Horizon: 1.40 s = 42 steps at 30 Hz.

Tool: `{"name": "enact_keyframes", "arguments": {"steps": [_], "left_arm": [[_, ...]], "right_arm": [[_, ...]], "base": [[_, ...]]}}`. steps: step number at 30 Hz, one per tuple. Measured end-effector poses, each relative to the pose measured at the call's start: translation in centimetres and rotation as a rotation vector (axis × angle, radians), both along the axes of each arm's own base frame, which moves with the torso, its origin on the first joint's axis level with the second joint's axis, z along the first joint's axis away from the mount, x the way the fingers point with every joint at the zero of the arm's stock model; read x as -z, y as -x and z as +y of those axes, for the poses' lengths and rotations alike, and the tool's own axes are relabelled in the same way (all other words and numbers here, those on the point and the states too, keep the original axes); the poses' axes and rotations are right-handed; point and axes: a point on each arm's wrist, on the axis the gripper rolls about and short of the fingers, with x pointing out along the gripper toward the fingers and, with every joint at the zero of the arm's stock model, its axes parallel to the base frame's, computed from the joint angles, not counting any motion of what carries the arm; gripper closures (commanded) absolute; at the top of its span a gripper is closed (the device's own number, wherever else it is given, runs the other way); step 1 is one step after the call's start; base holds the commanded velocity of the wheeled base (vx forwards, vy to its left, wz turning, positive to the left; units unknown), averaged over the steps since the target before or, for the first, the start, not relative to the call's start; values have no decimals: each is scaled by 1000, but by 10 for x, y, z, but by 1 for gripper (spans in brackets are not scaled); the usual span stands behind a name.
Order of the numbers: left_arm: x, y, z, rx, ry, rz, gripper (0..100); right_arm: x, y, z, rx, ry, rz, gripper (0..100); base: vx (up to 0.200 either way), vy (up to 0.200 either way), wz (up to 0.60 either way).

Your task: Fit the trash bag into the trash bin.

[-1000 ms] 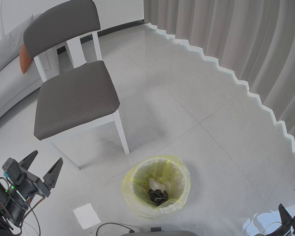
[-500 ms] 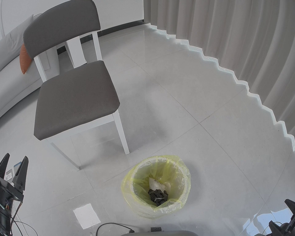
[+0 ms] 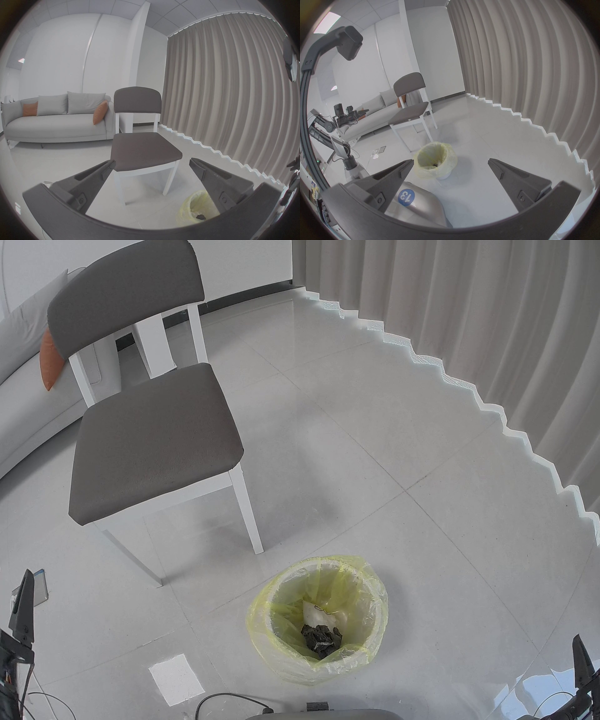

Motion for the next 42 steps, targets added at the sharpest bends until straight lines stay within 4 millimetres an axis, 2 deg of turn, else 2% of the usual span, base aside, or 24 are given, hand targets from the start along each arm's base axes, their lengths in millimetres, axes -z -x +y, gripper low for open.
{"name": "enact_keyframes", "arguments": {"steps": [6, 9, 19, 23, 27, 35, 42], "left_arm": [[19, 22, 0, -8, 2, 24, 0], [30, 30, -1, 2, 14, 47, 0], [67, 41, -2, 32, -46, 254, 0], [69, 43, 0, -24, -58, 244, 0], [69, 44, 0, 0, -77, 238, 0], [69, 45, 0, -2, -68, 225, 0], [69, 45, 0, 0, -70, 221, 0]], "right_arm": [[8, -5, -1, 40, -18, -16, 0], [12, -6, -3, 117, -55, -5, 0], [13, -6, -4, 167, -101, -6, 0], [13, -6, -4, 176, -102, -6, 0], [13, -6, -4, 167, -81, -4, 0], [20, -7, 1, -21, 34, 62, 0], [19, -7, -2, 78, 2, 60, 0]], "base": [[0, 0, 0], [0, 0, 0], [0, 0, 0], [0, 0, 0], [0, 0, 0], [0, 0, 0], [0, 0, 0]]}}
